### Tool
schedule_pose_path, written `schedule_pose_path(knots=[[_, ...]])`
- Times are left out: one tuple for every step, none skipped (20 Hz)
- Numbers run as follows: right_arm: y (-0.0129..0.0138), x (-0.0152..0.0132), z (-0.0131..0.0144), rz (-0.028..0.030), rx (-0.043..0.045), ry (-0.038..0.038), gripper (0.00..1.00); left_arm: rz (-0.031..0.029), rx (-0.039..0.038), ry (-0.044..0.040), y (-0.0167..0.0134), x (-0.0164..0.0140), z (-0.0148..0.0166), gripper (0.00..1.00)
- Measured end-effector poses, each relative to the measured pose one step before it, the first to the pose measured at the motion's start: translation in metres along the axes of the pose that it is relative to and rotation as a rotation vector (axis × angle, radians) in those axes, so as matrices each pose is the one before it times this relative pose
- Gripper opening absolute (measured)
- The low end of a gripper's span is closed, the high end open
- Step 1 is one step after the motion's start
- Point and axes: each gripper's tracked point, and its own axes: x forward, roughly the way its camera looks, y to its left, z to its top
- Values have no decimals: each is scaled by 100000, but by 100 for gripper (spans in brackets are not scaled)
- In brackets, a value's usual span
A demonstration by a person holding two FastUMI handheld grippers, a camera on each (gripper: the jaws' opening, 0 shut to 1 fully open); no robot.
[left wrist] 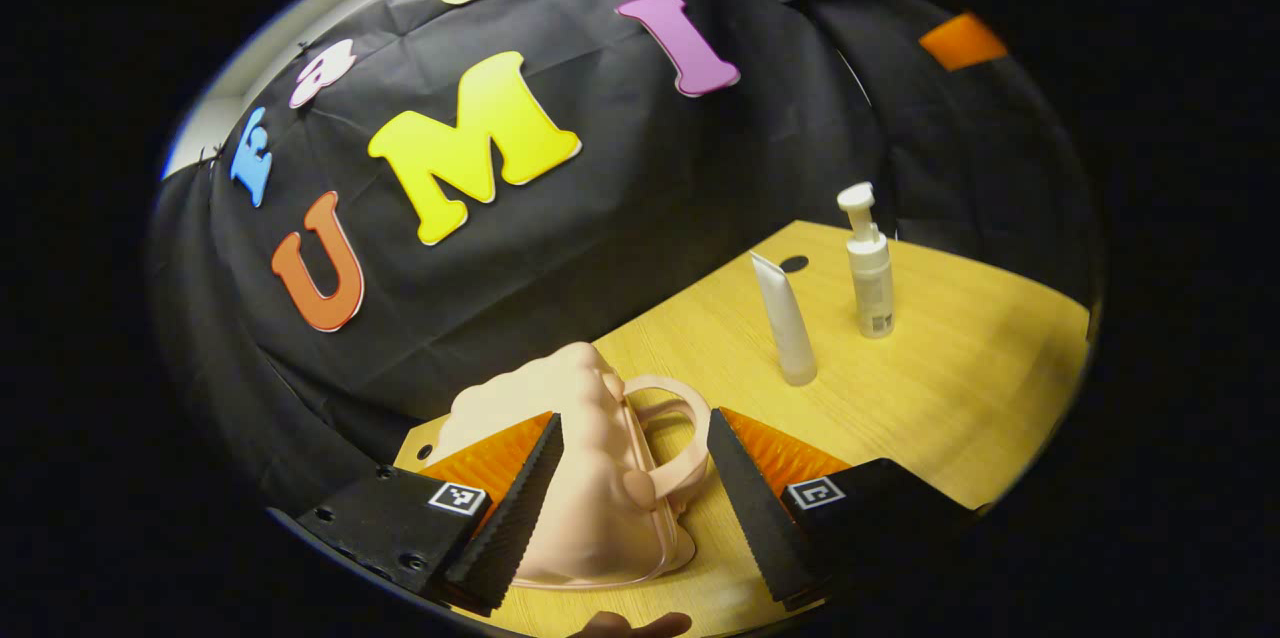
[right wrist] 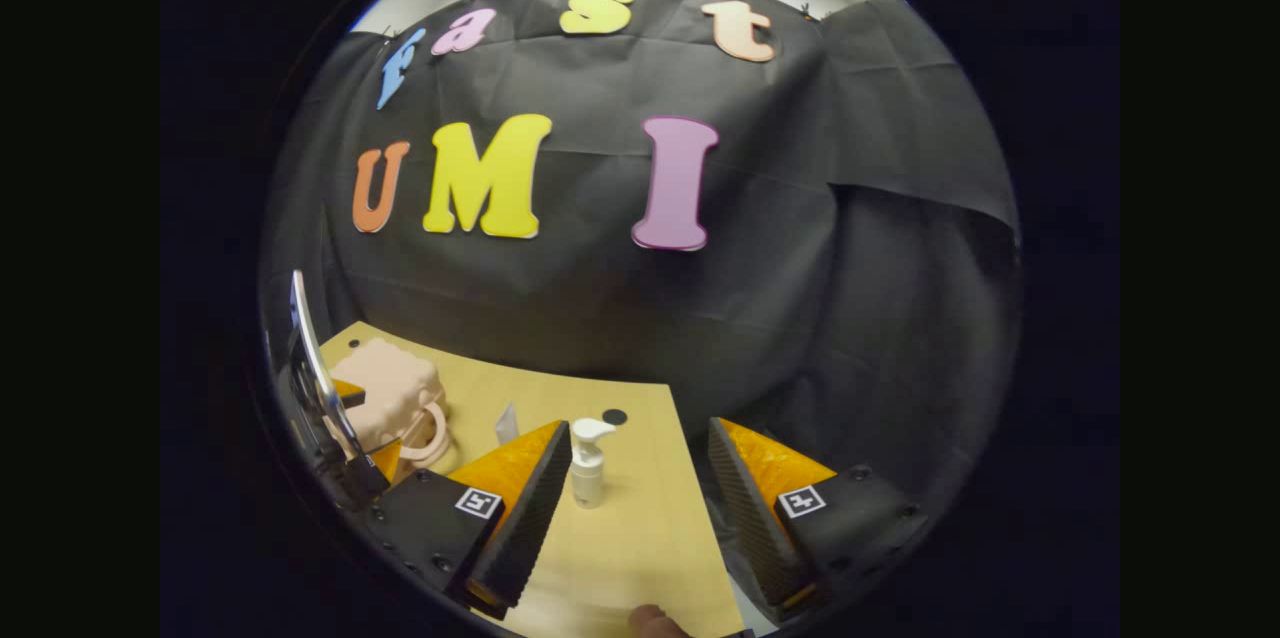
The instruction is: First open the suitcase, pack the skin care products into it, and then close the suitcase.
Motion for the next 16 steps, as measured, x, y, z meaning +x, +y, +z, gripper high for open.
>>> schedule_pose_path(knots=[[-771, 65, -661, -1211, 1381, 1823, 81, -1573, 3863, 2759, -967, 578, -851, 93], [-527, 36, -554, -320, 2109, 2098, 81, -1131, 4306, 1507, -593, 659, -466, 94], [-152, -87, -630, 553, 2211, 1930, 82, -715, 4674, 696, -254, 739, -371, 94], [-72, 8, -577, 574, 1163, 1554, 81, -25, 5160, 314, -356, 758, -112, 94], [-82, 106, -592, 690, 138, 1112, 81, 187, 5346, 1454, -522, 764, -389, 93], [47, 34, -359, 1146, -244, 561, 82, -1382, 4471, 3634, -682, 702, -826, 93], [17, 24, -279, 1244, -131, 311, 82, -1130, 2804, 3644, -732, 357, -956, 93], [10, 49, -315, 1174, 42, 489, 81, 945, 1740, 4242, -115, 44, -886, 93], [10, 188, -584, 1135, -106, 1001, 81, 2007, 3060, 309, 531, 336, 125, 93], [28, 190, -509, 1332, -82, 1106, 82, 3267, 3458, 413, 603, 71, 280, 92], [120, 0, -393, 1610, -40, 911, 82, 2948, 3602, 820, 505, 155, 70, 90], [208, 66, -247, 1706, -121, 582, 82, 1970, 3641, 1938, 391, 205, -157, 86], [140, 84, -243, 1620, -708, 158, 82, 1529, 3484, 2709, 96, 229, -345, 83], [116, 160, -32, 1131, -1037, -337, 81, 1755, 3036, 1860, 285, 90, -283, 76], [-31, 161, -33, 530, -1208, -413, 82, 2263, 2627, 879, 181, 170, -107, 74], [-5, 104, -32, 393, -1077, -54, 82, 1620, 2323, 1305, 349, 193, -145, 67]])
